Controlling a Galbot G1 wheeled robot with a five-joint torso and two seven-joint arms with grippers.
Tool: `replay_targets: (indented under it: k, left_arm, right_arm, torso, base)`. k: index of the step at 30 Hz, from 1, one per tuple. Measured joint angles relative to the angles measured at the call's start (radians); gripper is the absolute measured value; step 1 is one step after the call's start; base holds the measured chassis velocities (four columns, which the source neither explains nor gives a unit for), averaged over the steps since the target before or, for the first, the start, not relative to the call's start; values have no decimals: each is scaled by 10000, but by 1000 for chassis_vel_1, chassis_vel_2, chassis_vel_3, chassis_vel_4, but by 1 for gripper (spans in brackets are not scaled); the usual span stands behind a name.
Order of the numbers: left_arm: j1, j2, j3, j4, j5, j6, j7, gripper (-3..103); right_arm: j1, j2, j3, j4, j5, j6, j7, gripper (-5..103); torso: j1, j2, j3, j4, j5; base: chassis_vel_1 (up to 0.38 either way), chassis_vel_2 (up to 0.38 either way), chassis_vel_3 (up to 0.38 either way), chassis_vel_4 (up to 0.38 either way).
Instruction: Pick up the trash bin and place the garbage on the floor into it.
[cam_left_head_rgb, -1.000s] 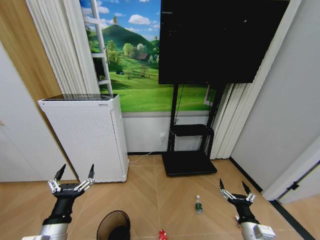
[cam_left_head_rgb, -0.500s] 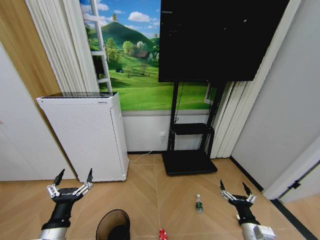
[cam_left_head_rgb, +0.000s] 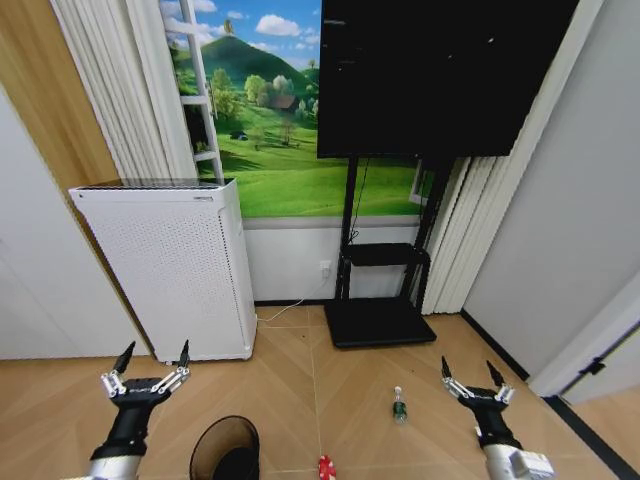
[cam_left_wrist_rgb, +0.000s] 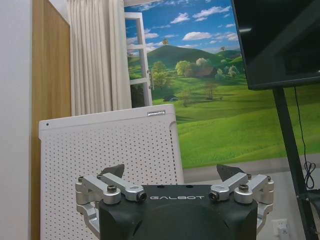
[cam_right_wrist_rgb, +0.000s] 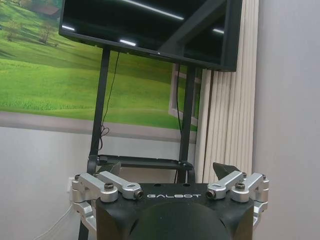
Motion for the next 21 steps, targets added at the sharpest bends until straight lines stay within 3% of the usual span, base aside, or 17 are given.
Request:
replay_targets:
  k: [21]
  left_arm:
    - [-15,32,35,58,42,7,1,100]
  right_arm:
    - [-145,132,-52,59,-148,19,-18,100]
  torso:
    - [-357,-904,-546,0,0]
  base:
    - [0,0,0,0]
